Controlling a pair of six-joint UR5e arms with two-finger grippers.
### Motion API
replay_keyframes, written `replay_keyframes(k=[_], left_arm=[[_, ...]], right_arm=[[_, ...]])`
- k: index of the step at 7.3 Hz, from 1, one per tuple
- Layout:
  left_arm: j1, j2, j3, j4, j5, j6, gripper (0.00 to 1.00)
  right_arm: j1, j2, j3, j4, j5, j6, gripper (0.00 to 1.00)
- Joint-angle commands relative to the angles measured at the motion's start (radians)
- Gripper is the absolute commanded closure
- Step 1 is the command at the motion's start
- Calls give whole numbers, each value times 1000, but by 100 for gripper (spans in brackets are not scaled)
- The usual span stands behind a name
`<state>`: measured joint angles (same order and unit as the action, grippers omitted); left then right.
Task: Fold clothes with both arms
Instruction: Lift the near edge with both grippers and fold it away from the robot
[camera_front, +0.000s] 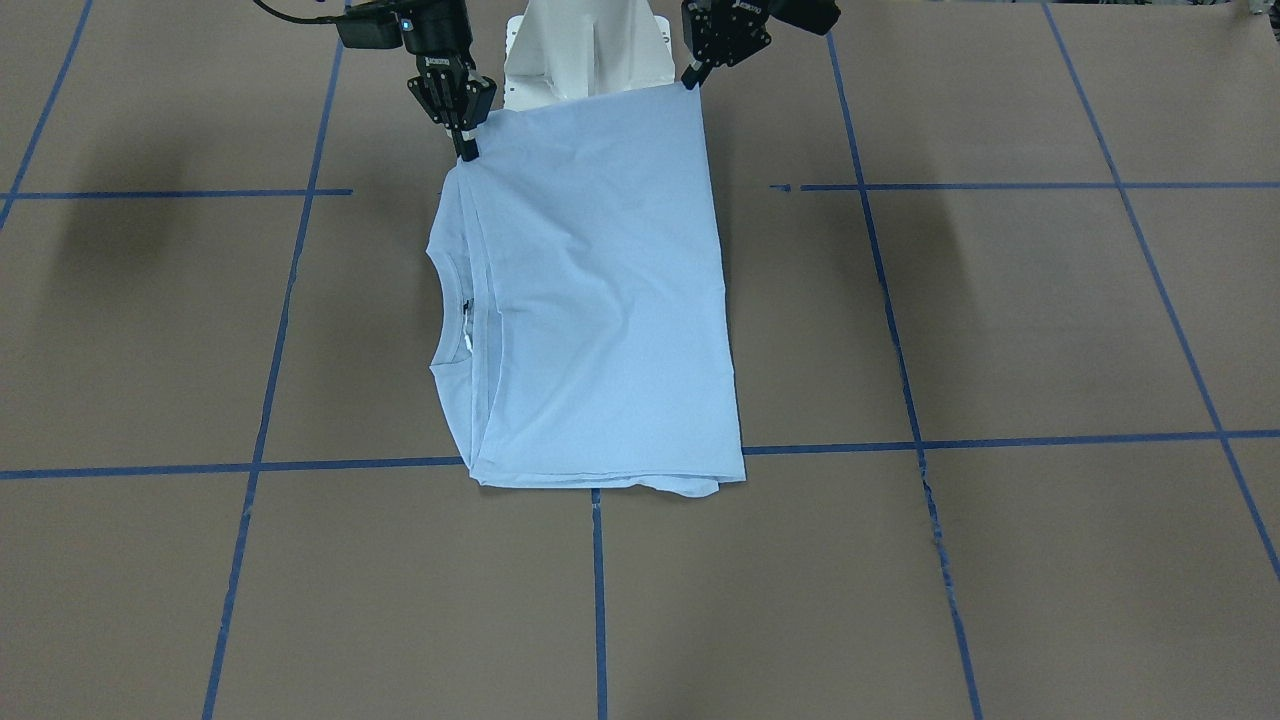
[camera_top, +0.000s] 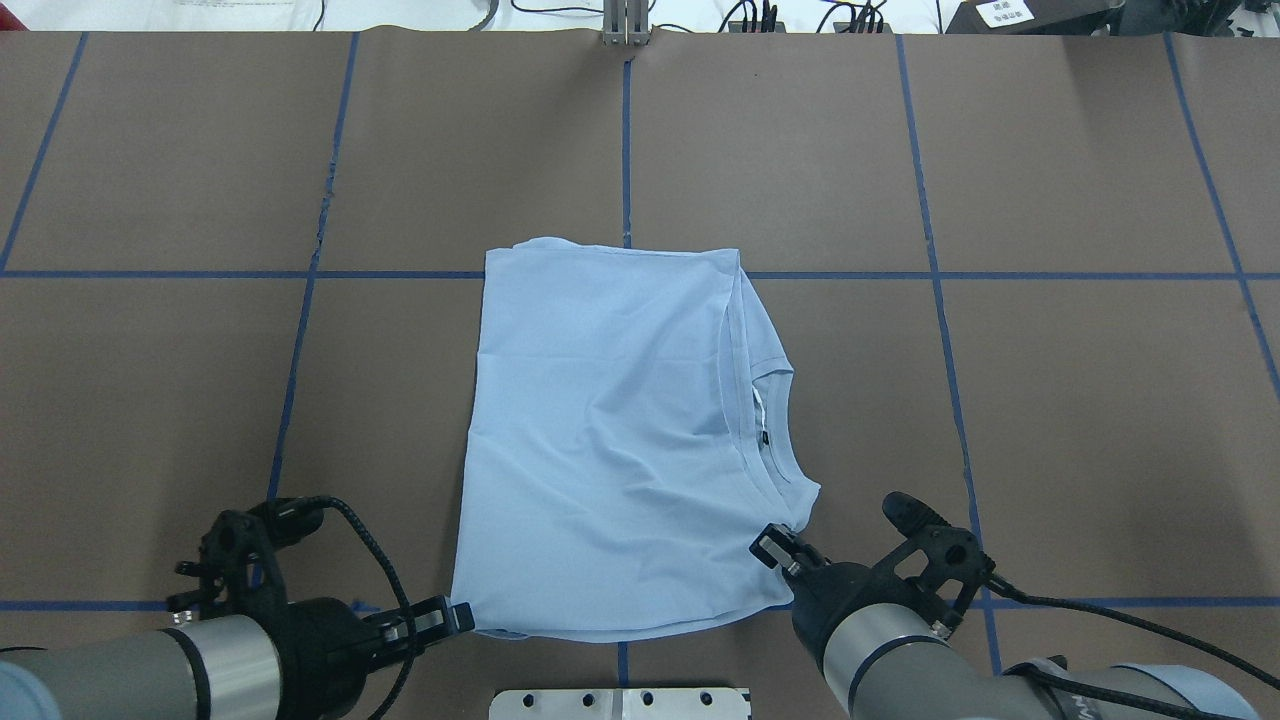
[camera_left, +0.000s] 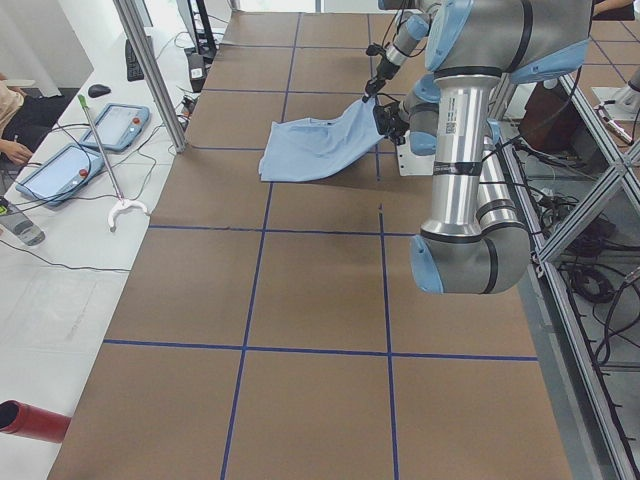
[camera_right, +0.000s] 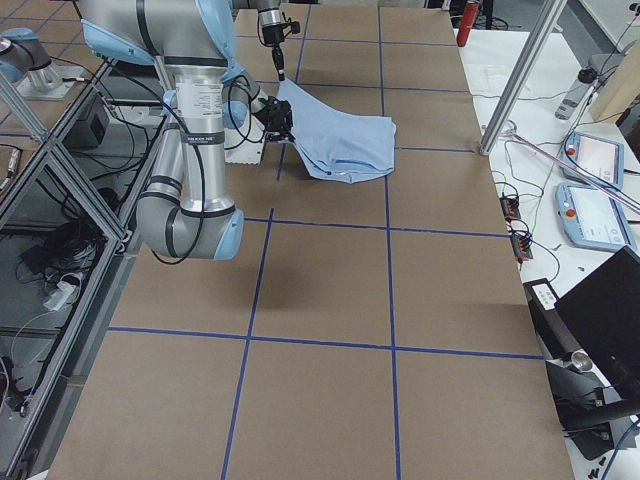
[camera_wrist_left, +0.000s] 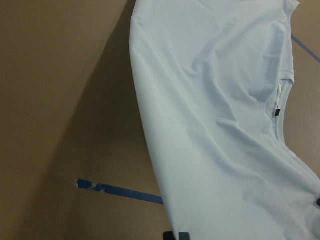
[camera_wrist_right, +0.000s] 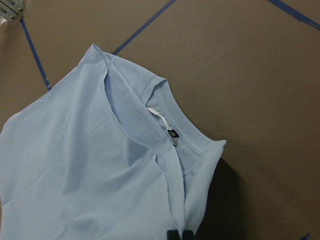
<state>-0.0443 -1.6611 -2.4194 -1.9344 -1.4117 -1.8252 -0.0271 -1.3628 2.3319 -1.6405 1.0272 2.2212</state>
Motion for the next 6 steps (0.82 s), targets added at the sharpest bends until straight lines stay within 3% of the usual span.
replay_keyframes(k=[1,3,4,6], left_arm=[[1,-23,-154,170,-70,0,100],[-12,-32,-133,175,-73,21,100],[-43,-45,-98,175,-73,50,100],[-122,-130,41,173,-75,95,100]], right_arm=[[-23,13,180,-187,39,2,100],[-25,63,137,-200,39,-14,100],[14,130,38,-200,39,-15,100],[114,194,-63,-199,85,-66,100]])
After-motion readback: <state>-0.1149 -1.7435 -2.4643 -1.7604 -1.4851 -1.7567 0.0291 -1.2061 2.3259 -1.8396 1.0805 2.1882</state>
